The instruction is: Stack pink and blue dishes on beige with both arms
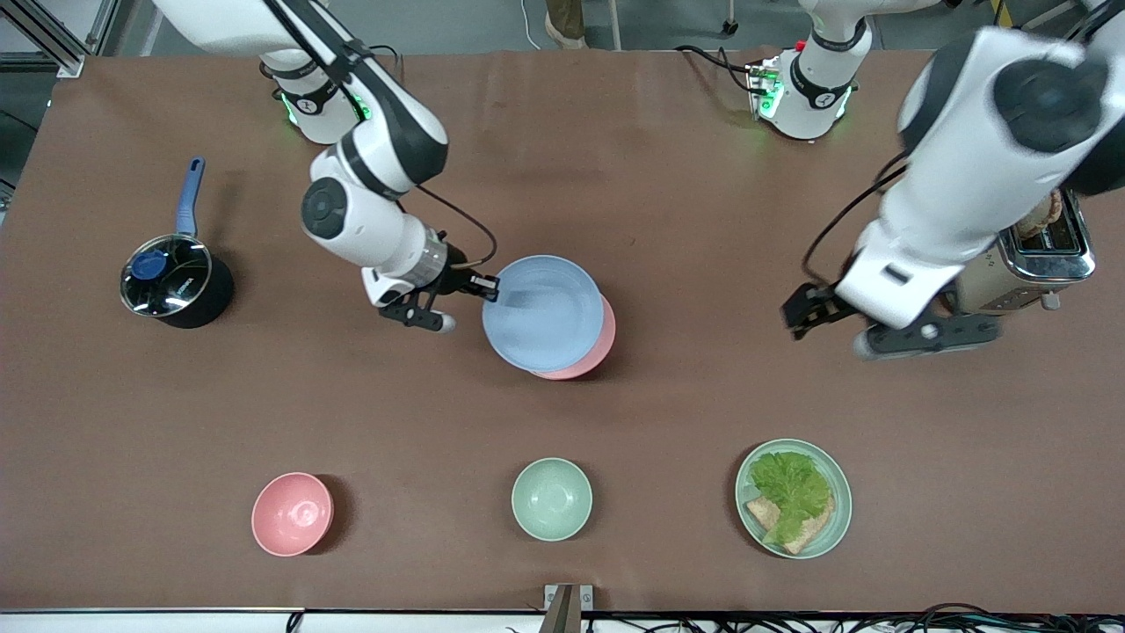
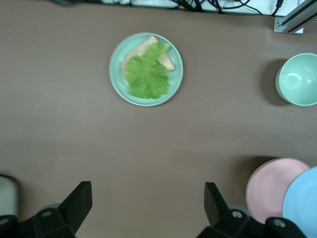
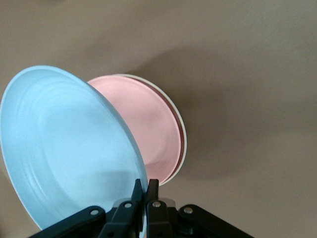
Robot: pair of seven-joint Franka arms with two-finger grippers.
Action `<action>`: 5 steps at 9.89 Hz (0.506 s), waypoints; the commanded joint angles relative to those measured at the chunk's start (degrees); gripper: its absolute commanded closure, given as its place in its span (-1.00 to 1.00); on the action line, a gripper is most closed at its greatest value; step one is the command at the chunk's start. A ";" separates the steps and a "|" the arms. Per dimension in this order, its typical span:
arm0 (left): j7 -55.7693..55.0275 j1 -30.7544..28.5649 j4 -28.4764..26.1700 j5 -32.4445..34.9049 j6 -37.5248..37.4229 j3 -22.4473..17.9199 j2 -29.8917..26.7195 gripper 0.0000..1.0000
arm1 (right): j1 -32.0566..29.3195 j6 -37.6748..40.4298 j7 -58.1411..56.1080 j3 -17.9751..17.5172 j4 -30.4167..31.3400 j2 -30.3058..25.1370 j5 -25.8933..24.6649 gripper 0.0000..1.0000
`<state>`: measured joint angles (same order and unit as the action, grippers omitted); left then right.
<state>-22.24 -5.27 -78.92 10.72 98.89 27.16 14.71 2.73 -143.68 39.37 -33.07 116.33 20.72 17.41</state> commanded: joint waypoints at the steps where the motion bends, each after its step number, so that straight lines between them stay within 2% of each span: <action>1: 12.87 -5.34 -1.76 -1.04 -4.48 0.43 -4.67 -1.00 | 0.43 -6.14 1.32 -0.77 2.06 2.90 -1.06 0.98; 2: 15.27 -6.67 -1.93 -2.70 -6.24 0.09 -6.87 -1.00 | 1.31 -9.30 1.23 -0.77 2.06 5.09 -1.06 0.96; 3: 17.47 -5.90 -2.20 -3.68 -7.56 -1.92 -8.72 -1.00 | 2.01 -11.07 1.15 -0.77 2.15 6.68 -1.06 0.96; 5: 21.26 3.20 -6.30 -8.49 -10.89 -15.48 -13.54 -1.00 | 2.02 -11.36 1.06 -0.68 2.41 7.14 -1.58 0.96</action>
<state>-3.11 -7.09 -79.47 4.98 89.37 19.02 4.77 5.04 -154.38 39.45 -33.33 118.28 28.31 16.90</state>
